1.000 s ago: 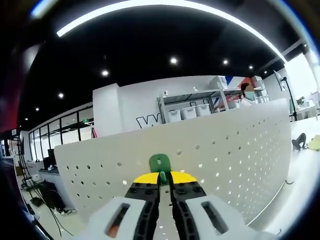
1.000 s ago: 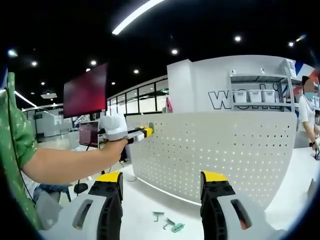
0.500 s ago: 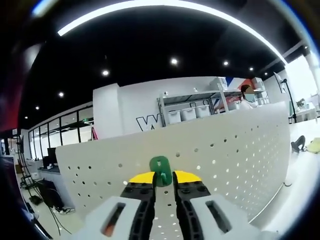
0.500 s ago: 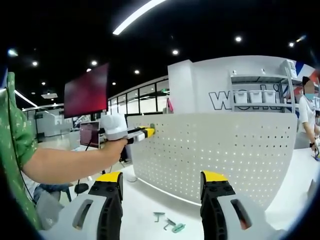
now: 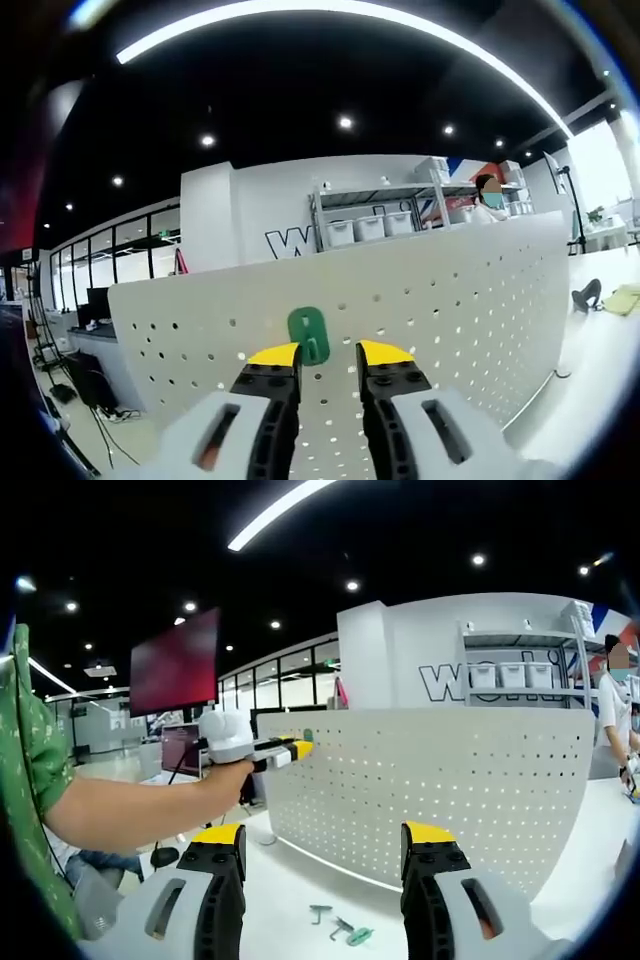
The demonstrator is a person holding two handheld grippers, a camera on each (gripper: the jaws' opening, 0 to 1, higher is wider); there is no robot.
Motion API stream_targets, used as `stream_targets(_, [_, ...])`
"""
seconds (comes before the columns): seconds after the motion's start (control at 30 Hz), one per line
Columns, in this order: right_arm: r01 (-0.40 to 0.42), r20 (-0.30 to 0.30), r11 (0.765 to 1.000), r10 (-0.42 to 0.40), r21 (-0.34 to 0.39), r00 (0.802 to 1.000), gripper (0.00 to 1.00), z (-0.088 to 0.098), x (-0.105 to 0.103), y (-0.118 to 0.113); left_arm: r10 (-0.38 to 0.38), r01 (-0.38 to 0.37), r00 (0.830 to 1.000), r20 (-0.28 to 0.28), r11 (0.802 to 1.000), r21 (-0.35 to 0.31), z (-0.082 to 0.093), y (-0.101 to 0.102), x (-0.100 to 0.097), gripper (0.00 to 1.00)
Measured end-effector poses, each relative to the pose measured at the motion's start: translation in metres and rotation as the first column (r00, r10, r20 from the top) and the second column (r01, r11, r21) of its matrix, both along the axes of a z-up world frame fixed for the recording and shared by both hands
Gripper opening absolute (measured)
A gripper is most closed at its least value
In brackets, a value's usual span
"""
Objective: Insert the hook assembly into the mounting plate slot until the hook locks in place.
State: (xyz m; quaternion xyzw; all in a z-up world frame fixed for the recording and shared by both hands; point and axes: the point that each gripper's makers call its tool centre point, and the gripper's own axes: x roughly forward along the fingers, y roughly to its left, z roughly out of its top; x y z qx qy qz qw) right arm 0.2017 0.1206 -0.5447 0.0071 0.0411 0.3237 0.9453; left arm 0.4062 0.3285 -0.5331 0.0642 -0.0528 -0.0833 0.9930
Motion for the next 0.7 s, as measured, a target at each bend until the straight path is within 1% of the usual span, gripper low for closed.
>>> stream_targets(0.13, [-0.001,0.003,1.000,0.001,0.000,1.000,0.64,0.001,-0.001,0.000,0.001,-0.001,1.000,-0.003,1.000,0.003,0.000,-0.001,-0.002,0.25])
stream_targets(0.37, [0.001,0.008,1.000,-0.001,0.002,1.000,0.64,0.002,-0.002,0.000,-0.001,0.001,1.000,-0.002,1.000,-0.012,0.001,0.000,-0.009,0.31])
stream_targets(0.7, [-0.003,0.013,1.000,0.003,0.006,1.000,0.64,0.004,-0.006,0.003,-0.012,0.012,1.000,-0.014,1.000,-0.027,-0.003,0.001,-0.017,0.36])
